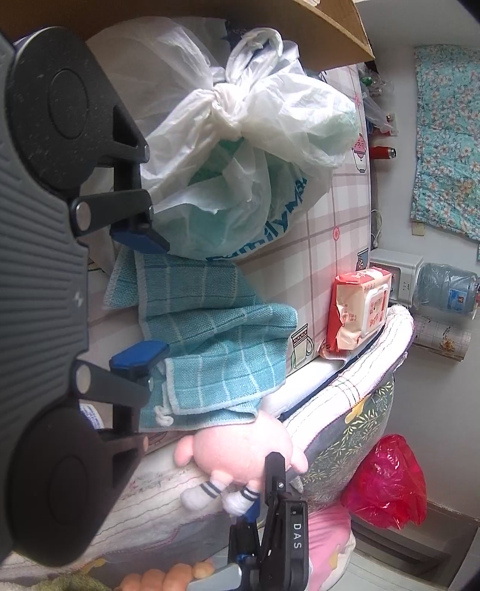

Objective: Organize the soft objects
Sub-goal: 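Grasp the pink plush bunny with the right tool and lift it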

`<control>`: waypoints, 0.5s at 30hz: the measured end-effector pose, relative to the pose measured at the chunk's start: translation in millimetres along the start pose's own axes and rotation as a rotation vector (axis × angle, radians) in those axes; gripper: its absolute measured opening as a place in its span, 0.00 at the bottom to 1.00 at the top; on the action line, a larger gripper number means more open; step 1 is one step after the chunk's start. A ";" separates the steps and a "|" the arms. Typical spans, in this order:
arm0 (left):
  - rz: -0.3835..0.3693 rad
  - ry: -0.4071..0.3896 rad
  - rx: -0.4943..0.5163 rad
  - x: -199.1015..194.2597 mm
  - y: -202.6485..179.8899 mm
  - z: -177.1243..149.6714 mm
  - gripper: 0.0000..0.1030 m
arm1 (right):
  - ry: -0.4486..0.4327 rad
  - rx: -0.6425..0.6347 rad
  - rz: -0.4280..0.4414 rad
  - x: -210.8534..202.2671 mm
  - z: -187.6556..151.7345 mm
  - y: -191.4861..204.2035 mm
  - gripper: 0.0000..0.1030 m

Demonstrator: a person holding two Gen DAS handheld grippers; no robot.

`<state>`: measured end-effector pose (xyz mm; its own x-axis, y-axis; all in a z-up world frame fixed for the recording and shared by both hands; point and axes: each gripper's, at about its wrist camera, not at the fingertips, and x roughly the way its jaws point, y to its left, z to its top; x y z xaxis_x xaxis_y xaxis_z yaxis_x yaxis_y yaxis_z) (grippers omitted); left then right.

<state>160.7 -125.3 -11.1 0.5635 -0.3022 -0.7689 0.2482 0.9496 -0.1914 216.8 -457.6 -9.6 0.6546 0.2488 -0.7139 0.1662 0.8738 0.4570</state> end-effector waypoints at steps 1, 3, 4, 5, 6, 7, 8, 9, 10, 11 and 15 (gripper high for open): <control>-0.004 -0.003 -0.003 -4.3 2.1 -2.1 0.51 | -0.013 -0.019 -0.015 -4.8 -0.9 3.4 0.45; -0.010 -0.010 -0.005 -12.5 5.7 -6.2 0.51 | -0.042 -0.065 -0.035 -17.5 -3.2 12.9 0.45; -0.013 -0.014 -0.005 -16.6 7.2 -8.7 0.51 | -0.056 -0.092 -0.043 -23.9 -4.3 18.7 0.45; -0.015 -0.017 -0.006 -20.4 9.3 -11.5 0.51 | -0.074 -0.136 -0.054 -33.2 -6.6 28.4 0.46; -0.018 -0.019 -0.010 -24.4 12.2 -15.2 0.51 | -0.087 -0.181 -0.064 -41.0 -9.2 37.7 0.46; -0.022 -0.017 -0.016 -27.7 15.3 -19.1 0.51 | -0.097 -0.230 -0.075 -47.9 -12.9 47.8 0.46; -0.026 -0.015 -0.023 -30.3 18.5 -23.4 0.51 | -0.103 -0.272 -0.087 -52.0 -16.7 56.9 0.47; -0.027 -0.012 -0.029 -32.2 21.5 -27.5 0.51 | -0.108 -0.321 -0.103 -55.6 -22.8 68.2 0.47; -0.025 -0.006 -0.037 -33.3 24.5 -31.7 0.51 | -0.104 -0.360 -0.116 -56.1 -28.8 77.6 0.48; -0.025 -0.001 -0.043 -34.4 28.1 -35.5 0.51 | -0.094 -0.388 -0.122 -55.4 -35.6 85.2 0.48; -0.019 0.009 -0.071 -37.5 43.1 -44.3 0.51 | -0.008 -0.395 -0.071 -39.5 -57.4 99.3 0.50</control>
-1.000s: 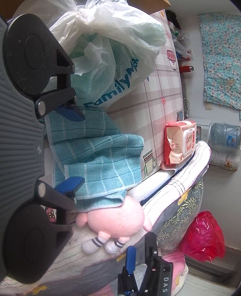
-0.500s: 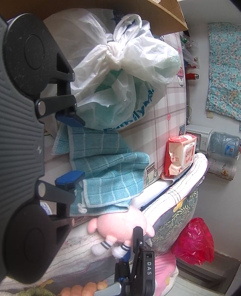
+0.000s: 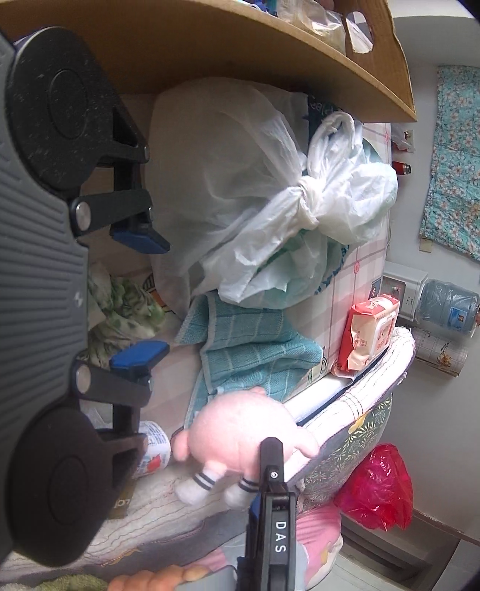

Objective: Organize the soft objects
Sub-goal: 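Grasp the pink plush bunny with the right tool and lift it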

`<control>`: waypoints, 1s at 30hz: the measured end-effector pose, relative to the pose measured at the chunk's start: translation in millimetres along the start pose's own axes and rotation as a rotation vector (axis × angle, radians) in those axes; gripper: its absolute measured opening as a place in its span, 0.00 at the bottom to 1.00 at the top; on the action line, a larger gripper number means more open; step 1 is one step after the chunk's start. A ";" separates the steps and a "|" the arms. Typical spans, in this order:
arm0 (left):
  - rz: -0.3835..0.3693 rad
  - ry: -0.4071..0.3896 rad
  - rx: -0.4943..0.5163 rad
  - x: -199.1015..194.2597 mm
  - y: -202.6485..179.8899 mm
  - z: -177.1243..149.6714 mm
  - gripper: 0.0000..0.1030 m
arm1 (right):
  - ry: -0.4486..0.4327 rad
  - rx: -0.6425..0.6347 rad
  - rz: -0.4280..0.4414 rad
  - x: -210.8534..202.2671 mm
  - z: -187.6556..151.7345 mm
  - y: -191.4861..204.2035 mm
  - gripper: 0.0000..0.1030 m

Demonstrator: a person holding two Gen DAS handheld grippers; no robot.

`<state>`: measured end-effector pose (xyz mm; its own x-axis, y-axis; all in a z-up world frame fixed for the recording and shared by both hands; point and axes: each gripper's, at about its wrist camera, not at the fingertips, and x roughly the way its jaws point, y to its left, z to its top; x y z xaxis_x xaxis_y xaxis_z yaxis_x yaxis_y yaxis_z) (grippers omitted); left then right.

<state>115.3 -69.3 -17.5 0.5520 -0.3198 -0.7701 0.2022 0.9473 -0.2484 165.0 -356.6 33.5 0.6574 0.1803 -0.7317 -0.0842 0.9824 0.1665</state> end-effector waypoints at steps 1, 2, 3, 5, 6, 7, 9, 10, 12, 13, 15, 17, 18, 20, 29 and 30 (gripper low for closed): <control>0.001 0.000 -0.004 -0.6 3.0 -0.7 0.51 | 0.026 0.030 0.039 5.6 -4.3 2.0 0.50; 0.003 0.000 -0.010 -0.9 5.3 -0.9 0.51 | 0.047 0.064 0.078 10.0 -8.3 2.9 0.50; 0.002 -0.001 -0.017 -1.4 7.6 -0.9 0.51 | 0.053 0.096 0.120 11.4 -11.2 3.3 0.51; -0.012 -0.005 -0.031 -2.2 10.4 -0.3 0.51 | 0.041 0.137 0.184 7.7 -14.4 6.3 0.51; -0.019 -0.006 -0.036 -2.7 11.1 -0.1 0.51 | 0.045 0.152 0.212 6.5 -14.1 6.4 0.51; -0.026 -0.008 -0.038 -2.7 11.2 0.3 0.52 | 0.053 0.179 0.255 6.0 -14.5 6.9 0.51; -0.039 -0.014 -0.039 -3.6 9.9 -0.3 0.53 | 0.085 0.243 0.347 8.6 -15.9 4.8 0.51; -0.044 -0.017 -0.038 -4.0 9.4 -0.7 0.54 | 0.110 0.285 0.406 15.8 -16.3 1.2 0.51; -0.051 -0.017 -0.032 -4.0 8.0 -0.7 0.55 | 0.147 0.353 0.488 22.0 -18.5 -2.1 0.51; -0.054 -0.019 -0.029 -4.1 7.5 -0.6 0.56 | 0.154 0.376 0.510 23.1 -19.1 -4.0 0.51; -0.059 -0.021 -0.024 -4.1 5.6 0.1 0.56 | 0.136 0.405 0.510 21.1 -17.8 -10.1 0.51; -0.072 -0.025 -0.023 -4.0 4.2 1.4 0.57 | 0.103 0.421 0.485 16.3 -15.8 -18.1 0.52; -0.076 -0.026 -0.022 -3.1 2.3 2.6 0.57 | 0.087 0.435 0.468 14.5 -15.0 -25.2 0.52; -0.087 -0.031 -0.020 -2.0 0.2 4.6 0.58 | 0.071 0.461 0.436 14.5 -13.5 -38.1 0.52; -0.117 -0.017 0.004 10.5 -11.0 11.2 0.63 | 0.130 0.445 0.394 55.7 -11.9 -45.0 0.53; -0.120 -0.012 0.008 12.2 -12.4 11.4 0.64 | 0.141 0.435 0.387 63.5 -11.7 -41.9 0.53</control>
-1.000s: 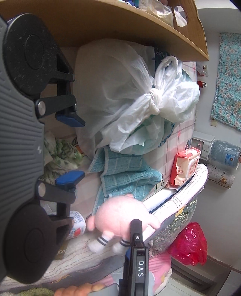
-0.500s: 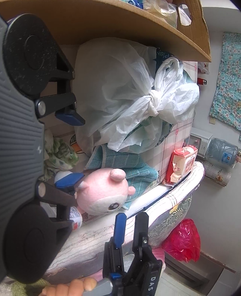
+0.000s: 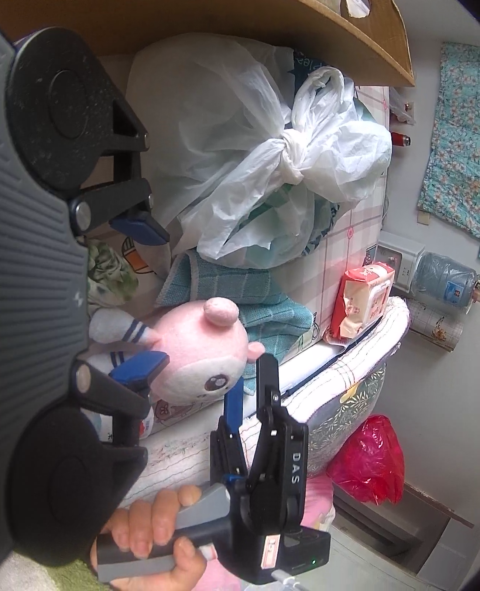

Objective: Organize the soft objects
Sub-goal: 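Grasp the pink plush bunny with the right tool and lift it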

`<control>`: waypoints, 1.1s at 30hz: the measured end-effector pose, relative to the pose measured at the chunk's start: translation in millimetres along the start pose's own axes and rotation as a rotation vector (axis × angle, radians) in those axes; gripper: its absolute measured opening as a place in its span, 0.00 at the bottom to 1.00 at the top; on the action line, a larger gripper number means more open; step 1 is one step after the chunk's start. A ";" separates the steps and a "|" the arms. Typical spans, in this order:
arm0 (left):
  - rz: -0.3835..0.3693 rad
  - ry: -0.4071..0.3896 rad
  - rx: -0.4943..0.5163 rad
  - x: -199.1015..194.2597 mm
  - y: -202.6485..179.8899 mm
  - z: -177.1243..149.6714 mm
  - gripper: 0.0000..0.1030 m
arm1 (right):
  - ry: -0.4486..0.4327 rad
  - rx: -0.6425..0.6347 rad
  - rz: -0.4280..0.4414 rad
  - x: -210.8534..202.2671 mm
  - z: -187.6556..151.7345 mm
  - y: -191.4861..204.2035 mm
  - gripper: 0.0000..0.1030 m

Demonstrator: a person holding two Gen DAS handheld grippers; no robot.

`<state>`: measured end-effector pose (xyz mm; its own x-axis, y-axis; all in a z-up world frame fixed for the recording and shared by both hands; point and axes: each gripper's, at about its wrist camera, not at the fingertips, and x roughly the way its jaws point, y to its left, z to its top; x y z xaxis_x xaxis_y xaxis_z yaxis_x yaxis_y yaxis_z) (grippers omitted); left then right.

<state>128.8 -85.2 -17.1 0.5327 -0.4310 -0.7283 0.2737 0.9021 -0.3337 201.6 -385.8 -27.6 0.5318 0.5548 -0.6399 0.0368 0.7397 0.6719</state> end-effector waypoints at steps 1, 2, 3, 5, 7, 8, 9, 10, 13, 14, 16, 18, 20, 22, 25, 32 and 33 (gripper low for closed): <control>-0.003 0.008 0.004 2.2 -1.4 0.3 0.65 | 0.009 -0.004 -0.004 5.7 0.5 -0.1 0.53; -0.006 0.013 0.009 4.2 -2.8 0.7 0.66 | 0.019 -0.007 -0.006 12.4 1.1 0.2 0.51; -0.010 0.018 0.016 6.7 -4.8 1.1 0.68 | 0.029 -0.008 -0.008 18.1 1.2 0.3 0.47; -0.012 0.027 0.027 12.0 -8.8 2.5 0.71 | 0.042 -0.008 0.002 24.7 0.8 0.7 0.35; -0.017 0.042 0.038 19.4 -13.3 4.5 0.74 | 0.040 -0.015 0.008 27.2 -0.6 2.2 0.26; -0.021 0.051 0.041 23.5 -15.2 5.4 0.74 | 0.037 -0.020 0.008 27.1 -1.2 3.2 0.18; -0.028 0.060 0.044 27.4 -17.0 6.0 0.74 | 0.036 -0.020 0.015 26.6 -1.7 3.6 0.12; -0.036 0.069 0.048 31.6 -18.7 6.2 0.75 | 0.036 -0.015 0.025 25.9 -2.4 3.6 0.11; -0.042 0.096 0.035 42.7 -20.6 5.4 0.75 | 0.027 -0.019 0.037 21.1 -6.0 6.8 0.09; -0.045 0.102 0.025 44.5 -20.2 4.8 0.75 | 0.023 -0.021 0.038 19.4 -7.0 8.0 0.09; -0.042 0.101 0.021 44.3 -20.3 3.1 0.73 | 0.009 -0.026 0.042 13.0 -9.0 10.8 0.08; -0.041 0.087 0.023 40.0 -20.7 2.2 0.71 | -0.003 -0.024 0.060 5.7 -10.2 13.9 0.08; -0.047 0.070 0.016 33.3 -20.9 2.7 0.71 | -0.012 -0.030 0.079 -2.5 -11.7 19.3 0.07; -0.049 0.045 0.008 25.4 -21.2 5.3 0.71 | -0.022 -0.047 0.092 -10.6 -13.6 27.6 0.07; -0.057 0.002 0.000 10.9 -21.8 8.4 0.71 | -0.045 -0.080 0.104 -23.7 -16.4 43.7 0.07; -0.069 -0.129 -0.017 -36.6 -21.5 13.0 0.71 | -0.106 -0.195 0.139 -58.9 -21.8 97.0 0.07; -0.069 -0.150 -0.019 -44.9 -20.7 13.2 0.71 | -0.113 -0.216 0.146 -63.5 -23.0 106.6 0.07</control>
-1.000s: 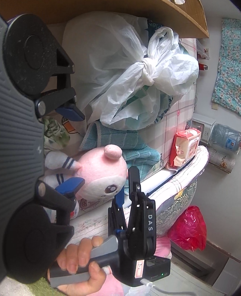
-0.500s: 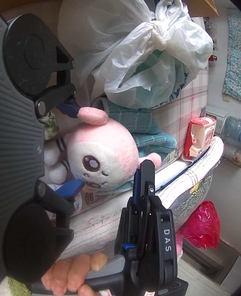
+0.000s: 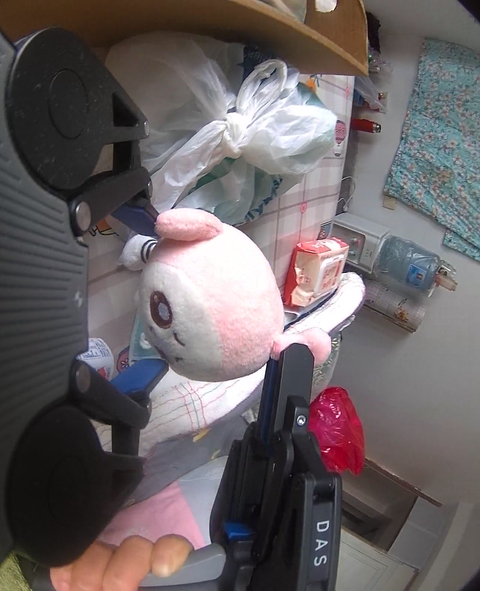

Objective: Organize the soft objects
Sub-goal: 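Grasp the pink plush bunny with the right tool and lift it, then carry the pink bunny over the cardboard box and lower it inside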

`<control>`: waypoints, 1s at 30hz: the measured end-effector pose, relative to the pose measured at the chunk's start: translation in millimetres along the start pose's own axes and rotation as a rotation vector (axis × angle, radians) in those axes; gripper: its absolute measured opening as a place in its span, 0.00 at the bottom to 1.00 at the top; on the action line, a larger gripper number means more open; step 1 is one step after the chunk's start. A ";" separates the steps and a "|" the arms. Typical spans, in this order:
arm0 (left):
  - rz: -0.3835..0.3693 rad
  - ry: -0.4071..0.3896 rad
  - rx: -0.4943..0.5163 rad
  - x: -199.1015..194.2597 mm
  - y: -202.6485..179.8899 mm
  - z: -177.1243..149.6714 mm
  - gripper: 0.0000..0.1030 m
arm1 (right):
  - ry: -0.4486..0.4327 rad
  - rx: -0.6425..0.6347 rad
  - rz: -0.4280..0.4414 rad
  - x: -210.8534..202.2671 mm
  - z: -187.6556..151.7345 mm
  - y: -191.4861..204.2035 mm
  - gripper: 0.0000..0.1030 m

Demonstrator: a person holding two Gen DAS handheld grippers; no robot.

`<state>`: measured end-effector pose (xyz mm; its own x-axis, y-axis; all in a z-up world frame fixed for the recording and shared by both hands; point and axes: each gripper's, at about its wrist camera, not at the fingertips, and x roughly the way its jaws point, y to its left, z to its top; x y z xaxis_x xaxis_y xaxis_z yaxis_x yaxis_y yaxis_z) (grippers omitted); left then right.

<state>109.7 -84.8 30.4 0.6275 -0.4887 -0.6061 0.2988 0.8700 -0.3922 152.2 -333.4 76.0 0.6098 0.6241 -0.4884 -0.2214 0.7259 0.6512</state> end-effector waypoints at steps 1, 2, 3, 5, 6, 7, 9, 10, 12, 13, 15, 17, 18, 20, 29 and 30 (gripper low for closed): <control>0.000 -0.024 -0.002 -9.4 0.7 1.7 0.71 | -0.006 -0.020 0.008 -3.2 1.2 9.7 0.07; 0.002 -0.044 -0.007 -18.0 1.9 3.2 0.72 | -0.012 -0.041 0.019 -5.8 2.6 20.4 0.07; 0.004 -0.067 -0.013 -27.4 4.1 4.8 0.72 | -0.015 -0.059 0.029 -7.4 3.7 29.2 0.07; 0.015 -0.107 -0.022 -45.2 8.1 7.3 0.72 | -0.022 -0.104 0.057 -10.3 6.0 54.3 0.07; 0.022 -0.131 -0.030 -55.5 11.4 8.8 0.72 | -0.024 -0.125 0.072 -10.7 7.0 65.5 0.07; 0.034 -0.155 -0.038 -65.7 15.2 10.5 0.72 | -0.024 -0.143 0.086 -10.3 7.9 76.0 0.07; 0.058 -0.199 -0.057 -85.8 23.8 12.6 0.72 | -0.019 -0.179 0.121 -7.2 9.7 98.9 0.07; 0.075 -0.220 -0.067 -96.6 29.1 13.6 0.72 | -0.015 -0.196 0.141 -4.2 10.3 111.6 0.07; 0.116 -0.259 -0.086 -117.4 40.2 14.2 0.72 | -0.002 -0.222 0.184 4.2 12.4 135.7 0.07; 0.142 -0.276 -0.095 -126.9 46.0 14.7 0.72 | 0.008 -0.234 0.209 9.9 12.5 148.5 0.07; 0.198 -0.304 -0.121 -144.7 60.8 15.2 0.72 | 0.030 -0.251 0.255 23.0 12.4 169.0 0.07; 0.261 -0.318 -0.146 -159.8 73.8 14.7 0.72 | 0.065 -0.266 0.309 43.1 9.9 196.1 0.07; 0.293 -0.323 -0.158 -166.7 80.0 13.7 0.72 | 0.081 -0.268 0.330 52.3 9.1 205.0 0.07; 0.346 -0.323 -0.189 -179.0 94.8 10.8 0.72 | 0.132 -0.262 0.378 77.4 4.8 224.2 0.07; 0.481 -0.228 -0.334 -206.6 164.3 -9.2 0.73 | 0.383 -0.165 0.426 186.9 -36.5 270.2 0.07; 0.486 -0.222 -0.349 -209.2 171.7 -11.7 0.74 | 0.416 -0.143 0.408 201.8 -41.8 268.1 0.07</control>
<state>21.3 166.1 81.7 0.7779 0.0146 -0.6282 -0.2863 0.8982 -0.3336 184.2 -0.8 127.8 0.1114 0.9002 -0.4210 -0.4927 0.4179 0.7633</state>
